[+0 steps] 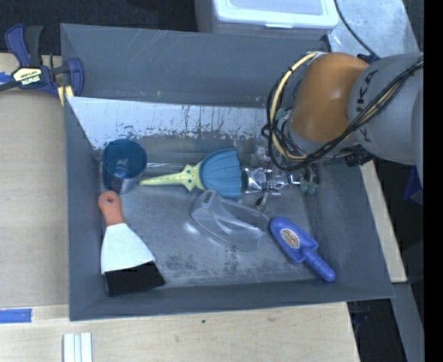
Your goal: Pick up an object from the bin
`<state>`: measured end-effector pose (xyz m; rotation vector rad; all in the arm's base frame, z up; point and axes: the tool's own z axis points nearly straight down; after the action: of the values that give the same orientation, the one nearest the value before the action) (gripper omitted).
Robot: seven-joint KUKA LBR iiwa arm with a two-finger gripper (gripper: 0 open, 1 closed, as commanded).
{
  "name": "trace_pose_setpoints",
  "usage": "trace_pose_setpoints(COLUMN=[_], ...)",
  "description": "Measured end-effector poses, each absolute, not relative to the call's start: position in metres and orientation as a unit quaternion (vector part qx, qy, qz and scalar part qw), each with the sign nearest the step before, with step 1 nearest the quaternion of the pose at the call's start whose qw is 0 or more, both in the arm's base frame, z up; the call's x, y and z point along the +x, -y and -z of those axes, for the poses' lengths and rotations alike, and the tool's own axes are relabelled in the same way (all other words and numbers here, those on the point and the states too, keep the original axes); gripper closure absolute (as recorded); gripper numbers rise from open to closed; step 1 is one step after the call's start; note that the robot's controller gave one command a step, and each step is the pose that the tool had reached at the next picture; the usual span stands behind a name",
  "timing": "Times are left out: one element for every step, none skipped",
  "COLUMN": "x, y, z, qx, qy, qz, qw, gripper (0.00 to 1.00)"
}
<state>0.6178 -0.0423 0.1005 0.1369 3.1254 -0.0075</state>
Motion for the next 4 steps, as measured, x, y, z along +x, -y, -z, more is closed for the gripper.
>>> trace_pose_setpoints(x=[0.625,0.555,0.555,0.551], y=[0.113,-0.005,-0.005,-0.004], z=[-0.070,-0.072,-0.071,-0.094], qx=[0.010,0.116,0.116,0.116], qy=[-1.000,-0.993,-0.993,-0.993], qz=[0.002,0.001,0.000,0.002], qw=[0.006,0.011,0.011,0.005], gripper=[0.00,1.00,1.00,1.00])
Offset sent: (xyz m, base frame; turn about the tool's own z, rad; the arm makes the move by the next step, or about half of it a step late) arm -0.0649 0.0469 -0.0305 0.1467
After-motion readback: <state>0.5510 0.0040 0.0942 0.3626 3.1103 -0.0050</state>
